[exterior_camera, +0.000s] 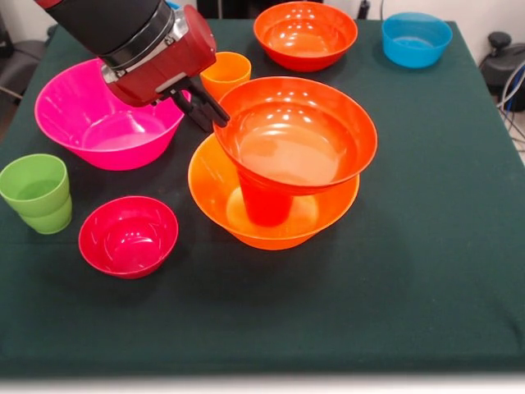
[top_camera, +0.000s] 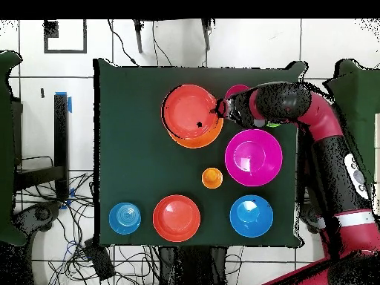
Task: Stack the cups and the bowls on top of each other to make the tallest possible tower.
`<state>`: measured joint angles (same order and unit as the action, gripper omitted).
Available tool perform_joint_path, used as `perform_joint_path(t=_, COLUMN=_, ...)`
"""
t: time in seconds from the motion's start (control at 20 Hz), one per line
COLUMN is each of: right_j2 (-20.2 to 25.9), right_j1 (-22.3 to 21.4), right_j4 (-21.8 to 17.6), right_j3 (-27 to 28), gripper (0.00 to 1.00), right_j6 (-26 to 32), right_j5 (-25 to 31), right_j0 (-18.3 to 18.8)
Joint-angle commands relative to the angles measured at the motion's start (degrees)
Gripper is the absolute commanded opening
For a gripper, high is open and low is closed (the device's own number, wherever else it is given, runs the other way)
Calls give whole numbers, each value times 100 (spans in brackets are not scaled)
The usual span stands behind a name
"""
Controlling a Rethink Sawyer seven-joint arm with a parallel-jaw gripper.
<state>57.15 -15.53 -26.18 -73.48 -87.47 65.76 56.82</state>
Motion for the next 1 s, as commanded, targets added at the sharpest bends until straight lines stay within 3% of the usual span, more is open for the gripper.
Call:
perform_joint_path(t=0.05, right_j2=-68, right_j1=26, right_j4=-167, right_j3=450, gripper=0, right_j6=2286, right_j5=707, right_j0=10)
perform_joint_path(t=0.5, right_j2=-65, right_j1=43, right_j4=-146, right_j3=689, gripper=0, right_j6=2462, right_j5=979, right_j0=7)
perform_joint_path(t=1.0, right_j2=-147, right_j1=102, right_j4=-201, right_j3=585, gripper=0, right_j6=2500, right_j5=742, right_j0=34)
